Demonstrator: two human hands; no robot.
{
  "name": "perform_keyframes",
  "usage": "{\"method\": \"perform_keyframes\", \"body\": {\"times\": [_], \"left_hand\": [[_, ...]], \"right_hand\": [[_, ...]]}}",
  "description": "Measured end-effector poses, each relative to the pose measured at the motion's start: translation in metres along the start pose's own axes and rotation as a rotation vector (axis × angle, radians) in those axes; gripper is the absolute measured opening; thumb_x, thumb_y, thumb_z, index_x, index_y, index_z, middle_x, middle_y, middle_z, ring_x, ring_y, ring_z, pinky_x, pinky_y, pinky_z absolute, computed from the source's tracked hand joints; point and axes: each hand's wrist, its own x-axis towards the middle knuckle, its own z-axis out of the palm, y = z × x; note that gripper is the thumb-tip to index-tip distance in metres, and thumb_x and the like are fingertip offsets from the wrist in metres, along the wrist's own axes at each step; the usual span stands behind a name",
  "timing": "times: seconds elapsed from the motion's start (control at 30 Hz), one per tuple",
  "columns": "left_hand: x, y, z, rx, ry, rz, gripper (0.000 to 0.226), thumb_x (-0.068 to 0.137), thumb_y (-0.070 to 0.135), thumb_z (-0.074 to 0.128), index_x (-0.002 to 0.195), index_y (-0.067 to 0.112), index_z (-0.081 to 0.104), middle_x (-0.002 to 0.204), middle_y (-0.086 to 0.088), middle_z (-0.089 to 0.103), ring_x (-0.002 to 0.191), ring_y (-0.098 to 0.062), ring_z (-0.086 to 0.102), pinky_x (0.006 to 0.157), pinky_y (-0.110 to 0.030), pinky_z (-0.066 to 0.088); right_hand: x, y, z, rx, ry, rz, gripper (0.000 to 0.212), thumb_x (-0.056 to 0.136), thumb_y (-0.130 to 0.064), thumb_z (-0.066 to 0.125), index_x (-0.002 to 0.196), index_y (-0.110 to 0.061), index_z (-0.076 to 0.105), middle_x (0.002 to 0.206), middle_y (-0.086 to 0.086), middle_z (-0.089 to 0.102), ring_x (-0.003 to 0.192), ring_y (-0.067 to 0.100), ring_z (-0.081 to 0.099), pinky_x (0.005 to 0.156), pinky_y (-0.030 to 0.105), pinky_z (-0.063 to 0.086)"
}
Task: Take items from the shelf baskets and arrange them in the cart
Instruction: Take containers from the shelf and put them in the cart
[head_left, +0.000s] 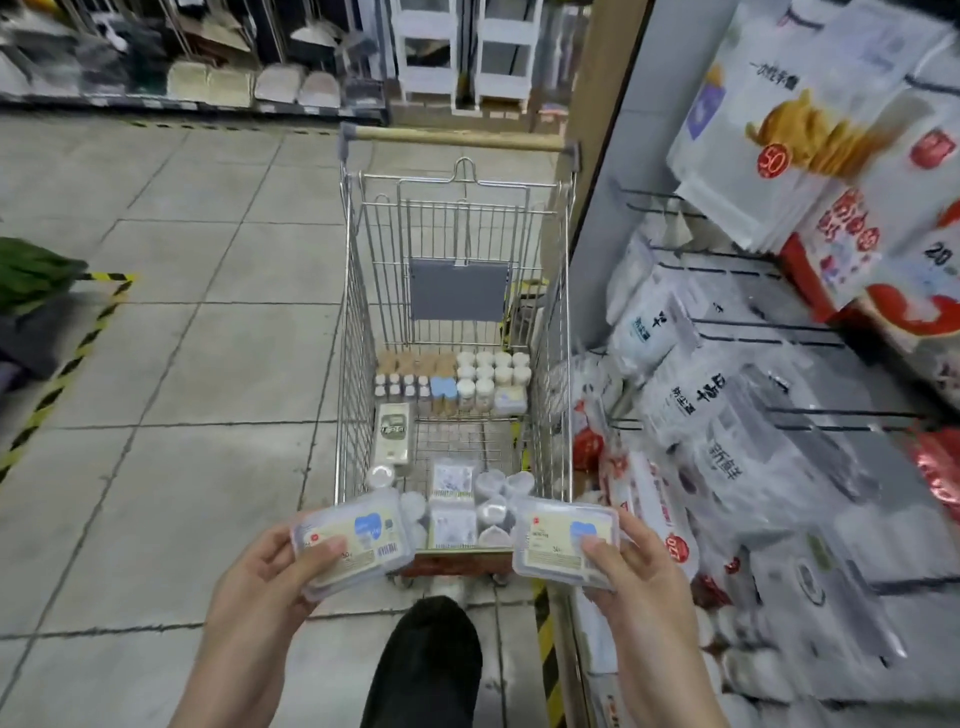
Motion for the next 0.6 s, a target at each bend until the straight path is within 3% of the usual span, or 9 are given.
{"method": "perform_keyframes", "body": {"times": [0.1,0.2,0.3,0.4,0.53,0.6], "left_hand": [[0.06,0.008,0.02,0.026,0.008,-0.03,0.032,0.081,-0.005,0.061,0.112,-0.001,0.061,0.099,-0.018,0.072,0.073,-0.017,0.071,0.057,-0.019,0.056],[0.125,0.017,0.047,0.063,0.004,-0.059,0.03,0.082,-0.006,0.062,0.111,0.0,0.06,0.092,-0.016,0.073,0.07,-0.017,0.071,0.053,-0.019,0.055],[0.192,0.018,0.071,0.104,0.007,-0.083,0.031,0.081,-0.005,0.064,0.109,0.007,0.062,0.094,-0.014,0.073,0.075,-0.019,0.071,0.054,-0.019,0.054],[0.248,0.009,0.09,0.154,0.013,-0.13,0.028,0.08,-0.007,0.064,0.102,0.011,0.063,0.09,-0.011,0.074,0.074,-0.02,0.071,0.053,-0.019,0.053],[0.302,-0.015,0.112,0.227,0.012,-0.193,0.025,0.081,-0.007,0.065,0.099,0.01,0.062,0.089,-0.012,0.073,0.077,-0.023,0.07,0.062,-0.027,0.052],[0.321,-0.029,0.121,0.237,0.026,-0.226,0.026,0.082,-0.006,0.064,0.101,0.012,0.061,0.091,-0.01,0.07,0.083,-0.025,0.068,0.065,-0.029,0.049]], "right_hand": [[0.052,-0.002,0.019,-0.063,0.031,-0.002,0.02,0.081,-0.011,0.073,0.094,-0.025,0.066,0.084,-0.006,0.075,0.069,0.008,0.069,0.05,0.018,0.047],[0.107,0.0,0.046,-0.153,0.091,-0.014,0.025,0.078,-0.024,0.076,0.097,-0.033,0.063,0.105,-0.004,0.069,0.094,0.016,0.066,0.075,0.035,0.054],[0.17,0.012,0.078,-0.22,0.108,-0.037,0.027,0.082,-0.018,0.073,0.106,-0.025,0.063,0.113,0.004,0.066,0.106,0.025,0.062,0.095,0.046,0.05],[0.235,0.031,0.105,-0.295,0.141,-0.023,0.022,0.085,-0.009,0.07,0.101,-0.022,0.061,0.101,0.002,0.068,0.097,0.022,0.064,0.08,0.032,0.053],[0.31,0.063,0.121,-0.321,0.182,0.033,0.026,0.087,-0.005,0.067,0.112,-0.01,0.062,0.097,0.005,0.068,0.089,0.023,0.065,0.081,0.042,0.055],[0.342,0.078,0.124,-0.302,0.202,0.066,0.029,0.088,-0.004,0.065,0.116,-0.007,0.061,0.098,0.002,0.066,0.089,0.019,0.064,0.083,0.04,0.054]]}}
